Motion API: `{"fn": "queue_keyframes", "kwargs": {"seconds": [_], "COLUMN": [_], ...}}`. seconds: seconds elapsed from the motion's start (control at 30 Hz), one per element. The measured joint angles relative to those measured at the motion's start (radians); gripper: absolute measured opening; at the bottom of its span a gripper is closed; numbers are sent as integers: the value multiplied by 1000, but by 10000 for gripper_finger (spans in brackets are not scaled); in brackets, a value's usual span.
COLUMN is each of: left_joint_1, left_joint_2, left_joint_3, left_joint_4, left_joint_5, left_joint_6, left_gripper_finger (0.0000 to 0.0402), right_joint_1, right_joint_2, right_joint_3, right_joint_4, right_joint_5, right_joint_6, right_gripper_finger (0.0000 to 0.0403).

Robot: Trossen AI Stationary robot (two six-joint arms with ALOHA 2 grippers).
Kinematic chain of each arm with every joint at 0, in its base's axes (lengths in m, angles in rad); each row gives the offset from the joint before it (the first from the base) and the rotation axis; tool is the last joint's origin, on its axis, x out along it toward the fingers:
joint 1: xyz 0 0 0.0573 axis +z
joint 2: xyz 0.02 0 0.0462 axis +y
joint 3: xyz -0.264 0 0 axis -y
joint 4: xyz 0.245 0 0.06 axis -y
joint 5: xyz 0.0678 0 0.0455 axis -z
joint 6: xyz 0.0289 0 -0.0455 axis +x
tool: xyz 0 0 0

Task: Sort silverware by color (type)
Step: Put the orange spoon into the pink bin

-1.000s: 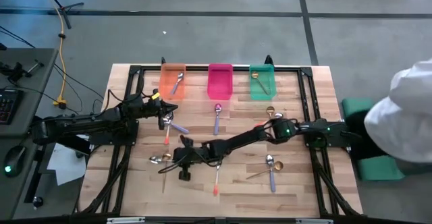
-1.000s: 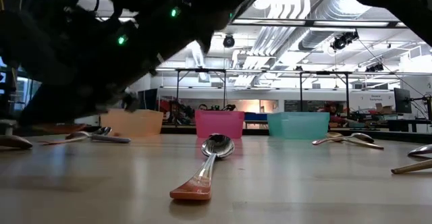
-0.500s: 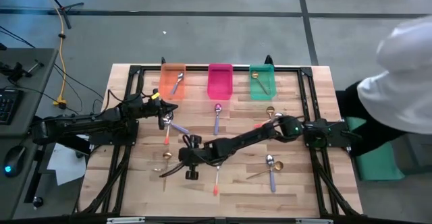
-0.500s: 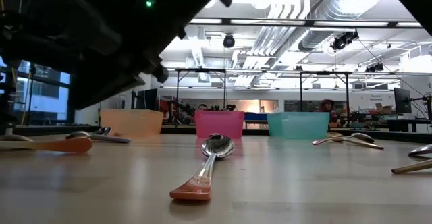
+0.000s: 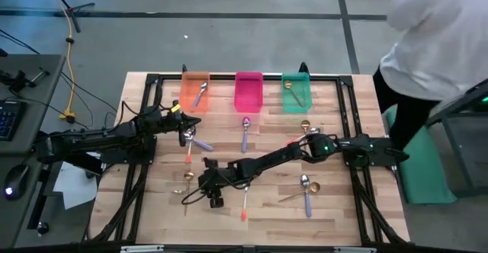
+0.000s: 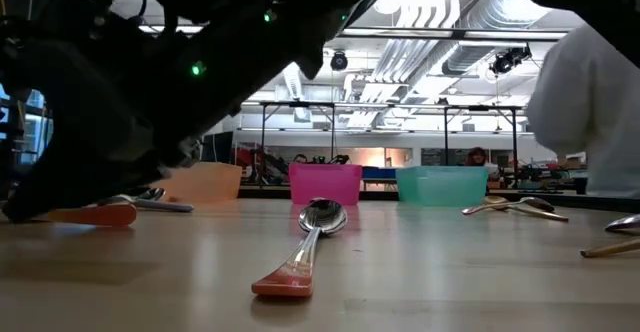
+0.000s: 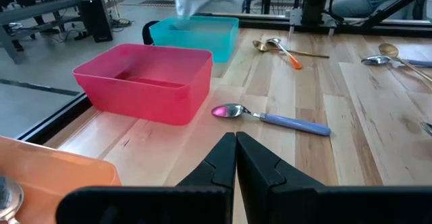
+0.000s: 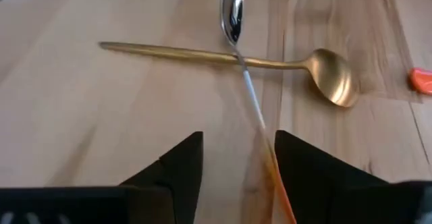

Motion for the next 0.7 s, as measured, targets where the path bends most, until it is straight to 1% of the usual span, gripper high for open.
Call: {"fn": "queue_keyframes", "kwargs": {"seconds": [0.07, 0.17, 0.4, 0.43, 0.63, 0.7], "left_joint_1": [0, 0, 0, 0, 0, 0], "left_joint_2": [0, 0, 0, 0, 0, 0], "left_joint_3": [0, 0, 0, 0, 0, 0], "left_joint_4": [-2, -2, -2, -3, -12, -15], "left_joint_5": [0, 0, 0, 0, 0, 0], "left_joint_6": [1, 3, 7, 7, 7, 7], "left_gripper_finger": [5, 5, 5, 5, 5, 5], "right_joint_1": [-5, -16, -27, -27, -27, -21], "right_joint_2": [8, 17, 22, 23, 22, 18], "right_joint_3": [0, 1, 3, 3, 3, 1], "right_joint_4": [-1, 0, -10, -6, 8, 16], "right_joint_5": [-2, -5, -1, 1, 4, 34], "right_joint_6": [-4, 7, 7, 3, -24, -35], "right_gripper_finger": [159, 127, 21, 11, 3, 2]}}
